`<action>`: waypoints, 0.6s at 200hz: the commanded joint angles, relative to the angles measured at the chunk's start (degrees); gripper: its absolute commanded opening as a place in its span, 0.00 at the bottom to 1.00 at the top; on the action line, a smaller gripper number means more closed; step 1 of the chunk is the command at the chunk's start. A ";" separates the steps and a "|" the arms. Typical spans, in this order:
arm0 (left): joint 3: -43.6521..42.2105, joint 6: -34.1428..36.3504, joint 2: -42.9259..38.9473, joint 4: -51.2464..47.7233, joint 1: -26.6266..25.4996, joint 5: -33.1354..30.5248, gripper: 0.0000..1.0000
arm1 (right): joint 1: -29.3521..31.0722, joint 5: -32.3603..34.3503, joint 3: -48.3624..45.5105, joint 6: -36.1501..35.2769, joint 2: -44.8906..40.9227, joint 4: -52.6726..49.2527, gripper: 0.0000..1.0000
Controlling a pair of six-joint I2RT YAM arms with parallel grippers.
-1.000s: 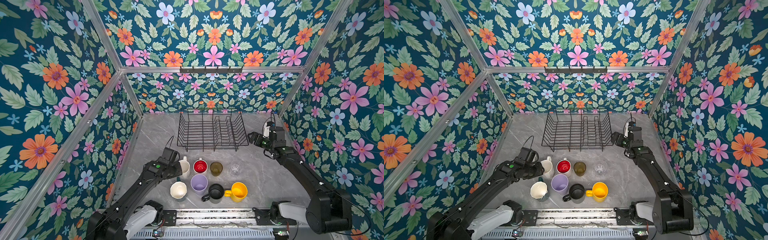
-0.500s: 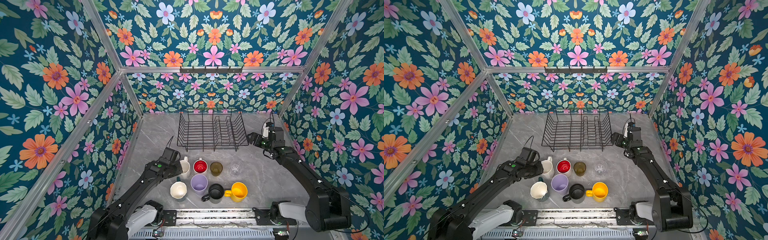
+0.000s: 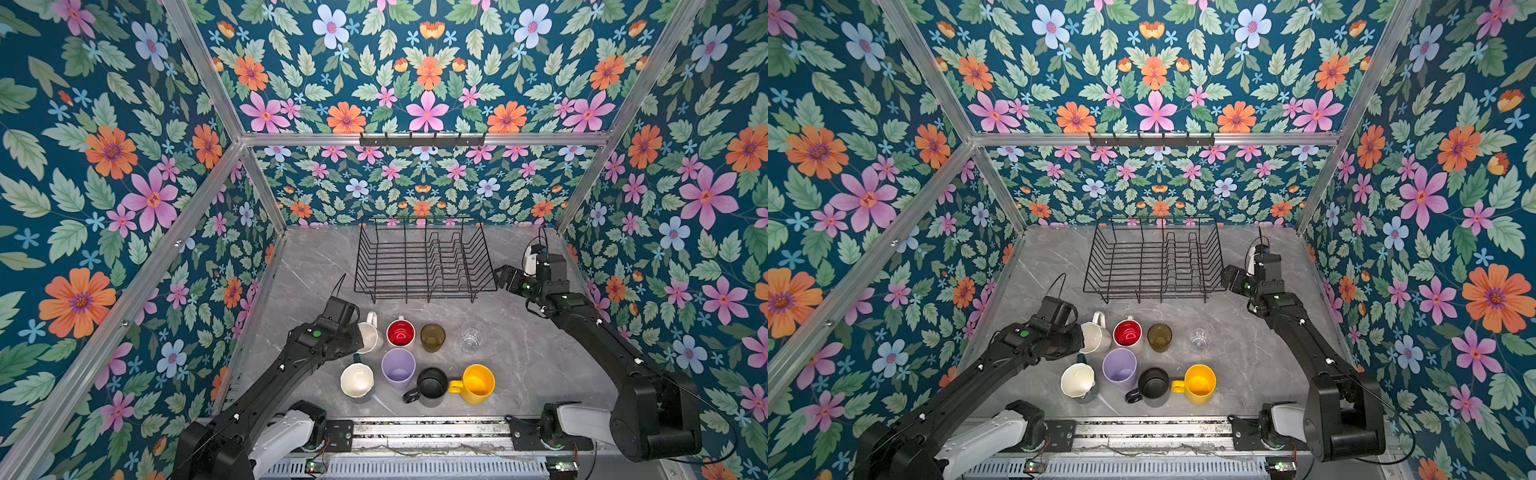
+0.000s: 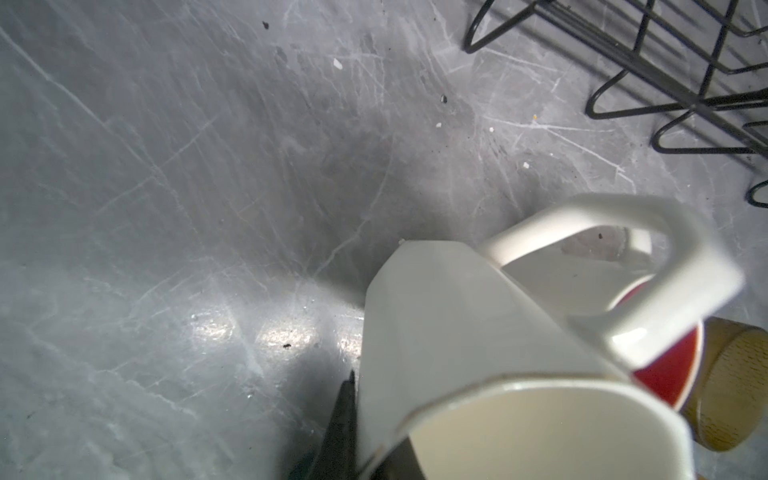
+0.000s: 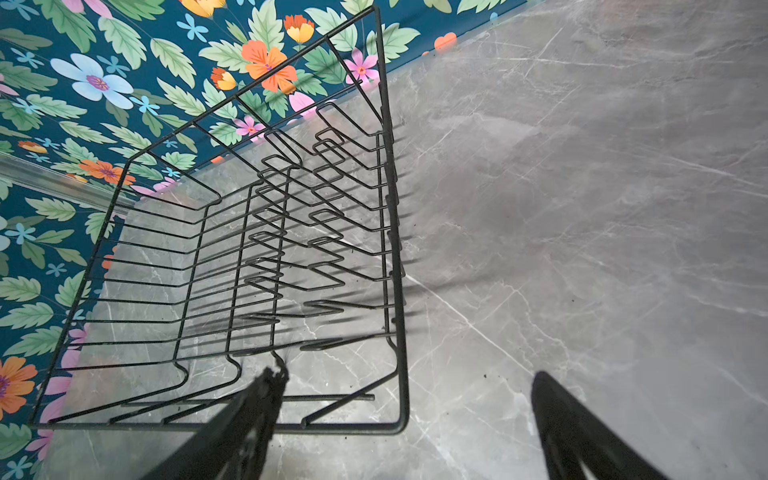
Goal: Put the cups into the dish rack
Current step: 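Close the left gripper on the rim of the white mug, then lift the white mug with the left gripper while the right gripper approaches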
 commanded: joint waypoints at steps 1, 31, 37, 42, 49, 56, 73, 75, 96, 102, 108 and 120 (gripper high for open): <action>1.44 0.28 -1.34 0.36 -0.02 -0.51 0.00 | 0.06 -0.40 0.42 0.31 -0.50 0.91 0.94; 5.70 1.92 -4.64 -1.62 -0.02 0.46 0.00 | 0.06 -0.44 1.08 -0.02 -0.85 0.08 0.94; 6.96 2.65 -5.41 -2.27 -0.02 0.17 0.00 | 0.06 -0.44 1.33 -0.25 -0.97 -0.26 0.94; 8.04 3.19 -5.92 -3.07 -0.02 -0.22 0.00 | 0.06 -0.44 1.47 -0.37 -1.09 -0.57 0.94; 9.72 4.03 -6.54 -4.37 -0.02 -1.10 0.00 | 0.06 -0.59 1.64 -0.46 -1.43 -0.80 0.94; 11.49 5.03 -7.02 -5.65 -0.02 -1.88 0.00 | 0.06 -0.85 1.66 -0.48 -1.83 -0.94 0.94; 15.60 7.15 -8.13 -8.02 -0.02 -3.62 0.00 | 0.06 -2.12 1.74 -0.43 -2.98 -0.96 0.94; 16.06 7.29 -8.19 -8.15 -0.02 -3.84 0.00 | 0.06 -2.35 1.74 -0.44 -3.14 -0.95 0.94; 19.93 9.68 -10.99 -7.38 -0.02 -4.50 0.00 | 0.32 -5.09 1.83 -0.71 -4.76 -0.24 0.94; 20.65 10.23 -11.84 -6.52 -0.02 -4.85 0.00 | 0.51 -5.84 1.88 -0.97 -5.21 -0.01 0.93; 21.13 10.89 -12.61 -5.48 -0.03 -5.29 0.00 | 0.58 -6.50 1.98 -1.09 -5.62 0.13 0.94; 21.25 12.01 -13.80 -2.76 -0.02 -5.52 0.00 | 0.68 -8.57 2.10 -1.27 -6.29 0.65 0.94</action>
